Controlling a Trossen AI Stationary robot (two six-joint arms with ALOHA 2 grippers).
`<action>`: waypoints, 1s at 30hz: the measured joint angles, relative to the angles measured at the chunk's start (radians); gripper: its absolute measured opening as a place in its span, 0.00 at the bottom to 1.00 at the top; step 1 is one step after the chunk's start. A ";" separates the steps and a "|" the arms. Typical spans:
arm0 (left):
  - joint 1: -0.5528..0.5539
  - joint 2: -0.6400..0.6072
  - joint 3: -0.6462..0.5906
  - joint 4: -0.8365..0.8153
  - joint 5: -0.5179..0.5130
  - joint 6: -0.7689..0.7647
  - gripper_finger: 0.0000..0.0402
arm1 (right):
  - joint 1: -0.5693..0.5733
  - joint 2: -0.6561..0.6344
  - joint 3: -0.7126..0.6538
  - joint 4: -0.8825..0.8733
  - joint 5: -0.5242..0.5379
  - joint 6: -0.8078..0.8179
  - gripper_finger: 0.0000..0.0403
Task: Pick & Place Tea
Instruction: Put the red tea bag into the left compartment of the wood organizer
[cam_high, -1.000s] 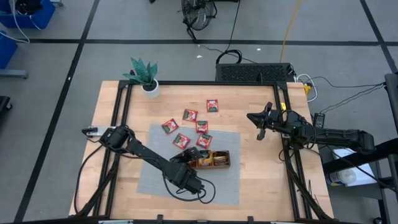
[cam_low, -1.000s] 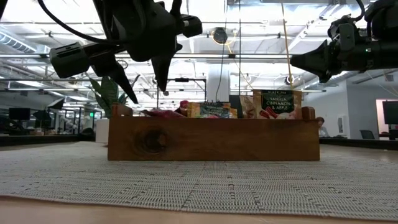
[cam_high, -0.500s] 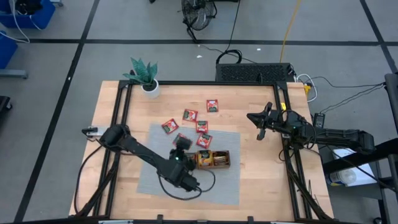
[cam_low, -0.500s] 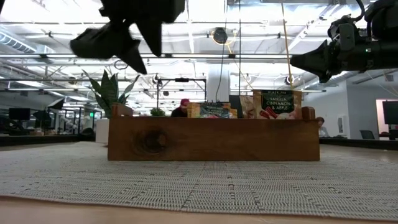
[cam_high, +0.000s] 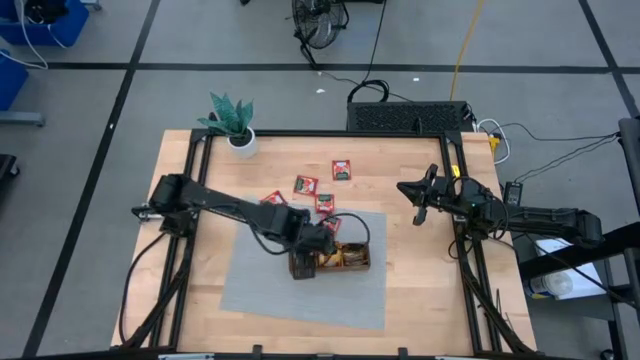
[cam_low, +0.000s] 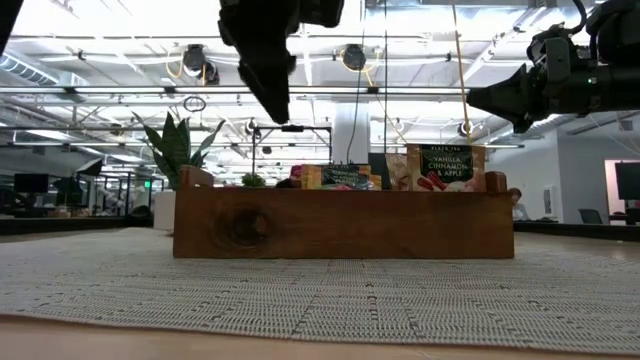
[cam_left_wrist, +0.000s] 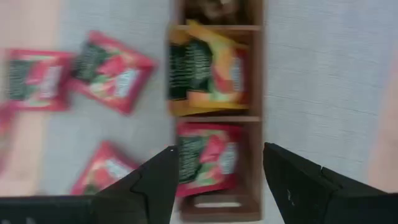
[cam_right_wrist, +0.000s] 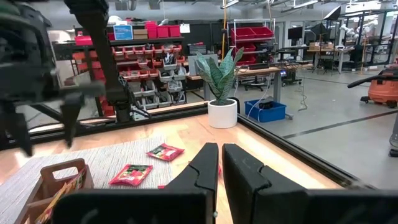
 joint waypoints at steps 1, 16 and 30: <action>0.009 0.000 -0.011 0.012 0.040 0.008 0.58 | 0.000 0.000 0.000 0.000 0.000 0.000 0.03; 0.089 -0.001 -0.261 0.222 0.210 0.088 0.58 | 0.000 0.000 0.000 0.000 0.000 0.000 0.03; 0.090 -0.002 -0.270 0.232 0.292 0.079 0.58 | 0.000 0.000 0.000 0.000 0.000 0.000 0.03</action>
